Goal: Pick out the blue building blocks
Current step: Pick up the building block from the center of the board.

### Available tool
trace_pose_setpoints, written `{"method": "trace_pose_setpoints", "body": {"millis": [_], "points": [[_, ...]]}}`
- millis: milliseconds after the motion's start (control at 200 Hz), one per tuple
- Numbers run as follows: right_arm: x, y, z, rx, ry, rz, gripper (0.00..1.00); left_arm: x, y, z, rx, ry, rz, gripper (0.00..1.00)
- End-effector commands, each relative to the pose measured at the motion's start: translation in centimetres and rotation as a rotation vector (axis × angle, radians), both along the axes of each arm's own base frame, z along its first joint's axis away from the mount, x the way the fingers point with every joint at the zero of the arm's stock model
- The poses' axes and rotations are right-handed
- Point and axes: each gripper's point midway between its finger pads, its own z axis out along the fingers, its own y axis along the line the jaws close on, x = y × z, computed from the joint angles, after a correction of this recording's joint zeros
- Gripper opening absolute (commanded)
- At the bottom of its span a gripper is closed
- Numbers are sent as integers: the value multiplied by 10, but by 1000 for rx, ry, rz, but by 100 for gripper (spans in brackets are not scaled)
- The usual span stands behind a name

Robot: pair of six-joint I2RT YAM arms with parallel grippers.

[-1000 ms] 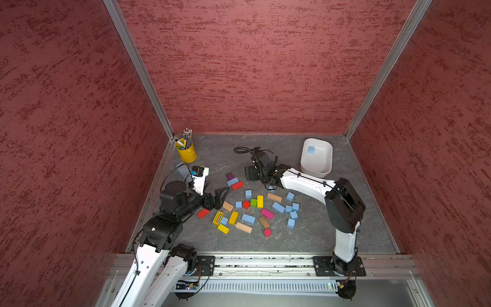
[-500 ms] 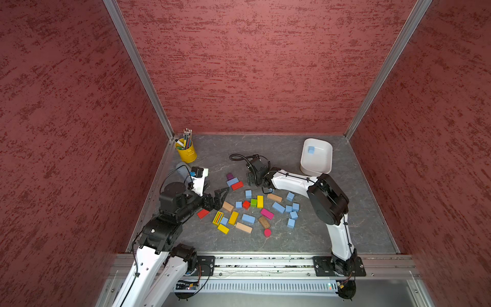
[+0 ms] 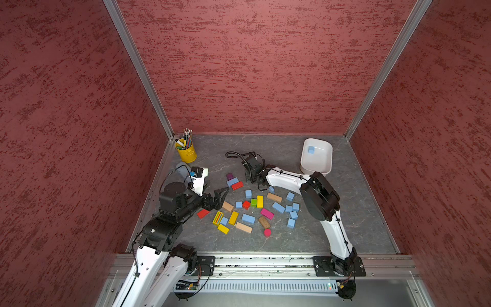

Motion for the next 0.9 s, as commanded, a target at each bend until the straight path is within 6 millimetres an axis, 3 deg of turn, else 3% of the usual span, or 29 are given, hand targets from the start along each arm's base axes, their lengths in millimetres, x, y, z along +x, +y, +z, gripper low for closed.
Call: {"method": "trace_pose_setpoints", "body": {"millis": [0, 235, 521, 671, 897], "points": [[3, -2, -2, -36, -7, -20, 47, 1, 0, 1, -10, -12, 1, 100], [4, 0, -8, -44, 0, -16, 40, 2, 0, 2, -12, -12, 3, 100], [3, 2, -8, -34, 4, -9, 23, 1, 0, 2, -13, -12, 1, 100], [5, 3, 8, -12, -21, -8, 17, 1, 1, 3, -14, -15, 3, 100], [11, 1, 54, 16, -101, -12, 14, 1, 1, 3, -14, -15, 4, 100]]}}
